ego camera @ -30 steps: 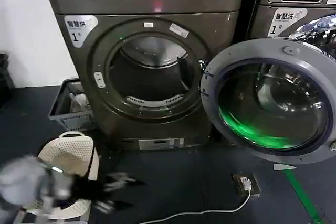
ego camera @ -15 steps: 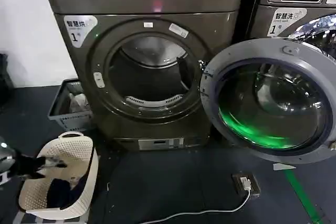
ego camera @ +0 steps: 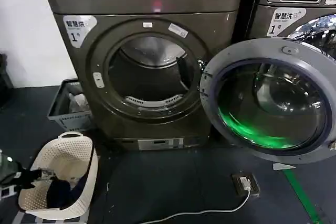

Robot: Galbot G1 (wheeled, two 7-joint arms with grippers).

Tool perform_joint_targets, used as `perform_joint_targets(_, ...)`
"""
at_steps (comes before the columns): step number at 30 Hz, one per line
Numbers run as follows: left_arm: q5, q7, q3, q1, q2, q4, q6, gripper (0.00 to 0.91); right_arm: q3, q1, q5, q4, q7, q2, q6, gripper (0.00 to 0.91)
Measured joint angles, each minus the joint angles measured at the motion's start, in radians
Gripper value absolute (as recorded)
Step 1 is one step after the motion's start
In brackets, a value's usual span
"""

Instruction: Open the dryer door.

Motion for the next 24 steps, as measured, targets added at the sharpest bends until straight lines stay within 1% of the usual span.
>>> perform_joint_targets(10,-0.009,-0.001,0.02,0.004,-0.015,0.031,0.001,0.907,-0.008,-0.006,-0.001,0.003,-0.003,0.011,0.0,0.907)
perform_joint_targets(14,-0.008,0.001,0.021,0.004,-0.025,0.03,0.001,0.907,-0.008,-0.009,-0.001,0.003,-0.004,0.013,0.006,0.907)
perform_joint_targets(18,-0.009,0.001,0.021,0.0,-0.025,0.025,0.001,0.907,-0.003,-0.012,0.003,0.003,-0.012,0.015,0.023,0.907)
perform_joint_targets(24,-0.013,0.002,0.018,-0.002,-0.023,0.026,0.001,0.907,-0.005,-0.01,0.001,0.007,-0.018,0.021,0.016,0.907)
